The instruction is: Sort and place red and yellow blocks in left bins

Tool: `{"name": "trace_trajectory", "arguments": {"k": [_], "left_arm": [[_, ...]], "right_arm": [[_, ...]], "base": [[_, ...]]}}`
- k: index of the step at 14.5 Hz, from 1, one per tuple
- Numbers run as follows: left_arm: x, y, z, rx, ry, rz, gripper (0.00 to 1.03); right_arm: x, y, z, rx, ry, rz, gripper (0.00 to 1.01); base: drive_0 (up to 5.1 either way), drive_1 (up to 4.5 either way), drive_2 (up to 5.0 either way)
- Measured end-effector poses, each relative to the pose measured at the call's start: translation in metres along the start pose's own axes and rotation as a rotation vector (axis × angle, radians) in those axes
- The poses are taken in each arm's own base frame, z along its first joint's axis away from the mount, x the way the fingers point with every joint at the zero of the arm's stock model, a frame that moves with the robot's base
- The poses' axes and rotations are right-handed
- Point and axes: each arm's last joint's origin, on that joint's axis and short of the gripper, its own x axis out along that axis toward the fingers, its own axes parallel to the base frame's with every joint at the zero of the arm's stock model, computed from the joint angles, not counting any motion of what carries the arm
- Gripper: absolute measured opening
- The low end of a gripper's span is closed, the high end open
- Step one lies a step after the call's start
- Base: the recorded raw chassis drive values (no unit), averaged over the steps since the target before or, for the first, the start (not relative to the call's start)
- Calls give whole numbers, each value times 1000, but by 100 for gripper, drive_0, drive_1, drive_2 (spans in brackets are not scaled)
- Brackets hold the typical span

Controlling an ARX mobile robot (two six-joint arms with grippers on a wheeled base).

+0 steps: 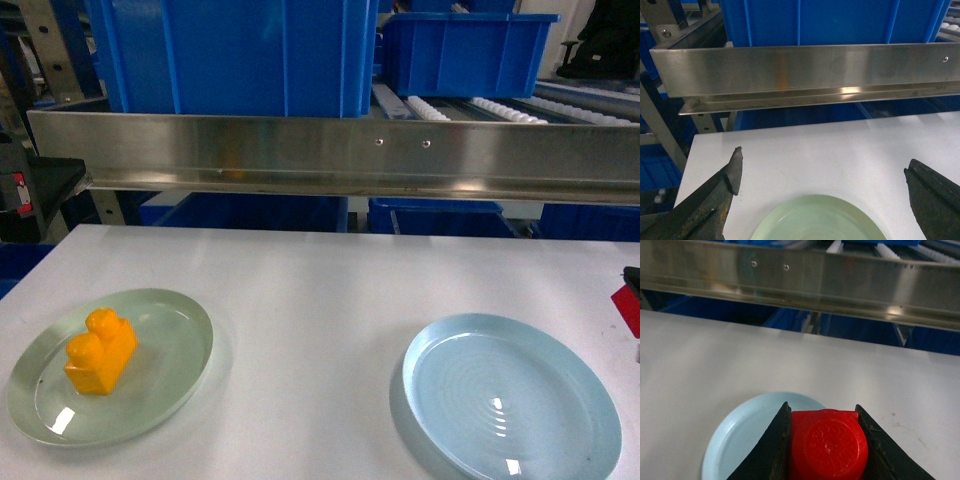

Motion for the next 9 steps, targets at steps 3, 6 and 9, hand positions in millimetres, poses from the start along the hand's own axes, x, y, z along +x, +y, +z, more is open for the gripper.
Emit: {"name": "trace_trajectory", "arguments": {"k": [3, 6, 9], "left_arm": [[0, 0, 0, 0, 0, 0, 98], [0, 0, 0, 0, 0, 0, 98], [5, -3, -9, 23, 43, 52, 98]], "right_arm": [[-51, -1, 24, 3, -119, -30, 28], [-67, -3, 37, 13, -219, -67, 28], [-65, -2, 34, 12, -192, -67, 28]], "base": [[0, 0, 0], [0, 0, 0], [0, 0, 0]]}}
